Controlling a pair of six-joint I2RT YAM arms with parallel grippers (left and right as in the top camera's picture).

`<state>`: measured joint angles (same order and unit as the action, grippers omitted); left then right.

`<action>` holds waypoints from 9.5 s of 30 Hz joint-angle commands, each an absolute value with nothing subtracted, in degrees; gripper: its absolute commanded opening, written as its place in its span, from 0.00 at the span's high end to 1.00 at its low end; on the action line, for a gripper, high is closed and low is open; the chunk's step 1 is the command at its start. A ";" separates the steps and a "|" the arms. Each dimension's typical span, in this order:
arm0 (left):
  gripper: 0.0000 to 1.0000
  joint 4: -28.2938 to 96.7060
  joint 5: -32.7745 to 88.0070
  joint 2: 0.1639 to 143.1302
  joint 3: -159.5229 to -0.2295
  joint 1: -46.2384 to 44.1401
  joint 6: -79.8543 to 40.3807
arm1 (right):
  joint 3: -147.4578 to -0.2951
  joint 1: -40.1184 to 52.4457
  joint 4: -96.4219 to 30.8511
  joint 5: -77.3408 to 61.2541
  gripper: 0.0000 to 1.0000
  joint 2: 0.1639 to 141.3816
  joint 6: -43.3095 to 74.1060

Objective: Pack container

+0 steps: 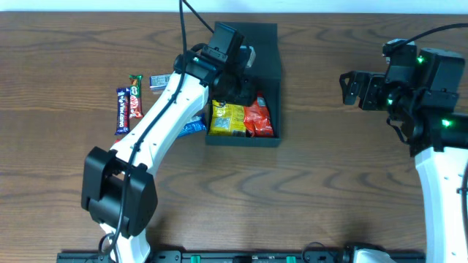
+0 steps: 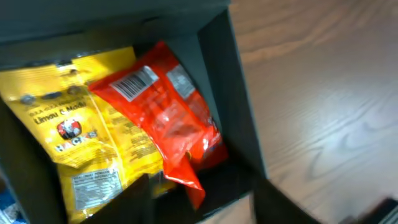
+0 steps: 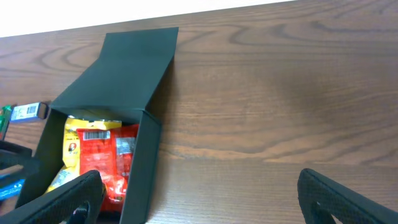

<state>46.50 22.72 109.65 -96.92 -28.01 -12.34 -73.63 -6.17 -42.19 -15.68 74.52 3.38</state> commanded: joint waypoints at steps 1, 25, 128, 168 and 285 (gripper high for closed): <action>0.38 47.90 24.60 112.68 -97.51 -27.94 -12.08 | -73.80 -6.46 -42.26 -16.16 0.01 74.61 2.72; 0.32 43.79 29.87 124.57 -97.51 -26.70 -13.96 | -73.80 -6.46 -43.09 -16.14 0.01 74.65 2.68; 0.05 65.47 21.06 126.10 -112.20 -27.42 -29.95 | -73.80 -6.31 -43.03 -18.26 0.01 74.65 2.68; 0.94 57.60 30.09 128.79 -113.08 -26.57 -16.34 | -73.78 -6.31 -43.09 -18.24 0.01 74.65 2.46; 0.04 63.90 9.98 87.64 -63.92 11.55 -65.01 | -73.69 -6.31 -44.23 -18.50 0.01 75.13 2.94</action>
<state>64.73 8.91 88.82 -65.19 11.53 -55.18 -73.63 -6.15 -43.92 -18.04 74.98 3.38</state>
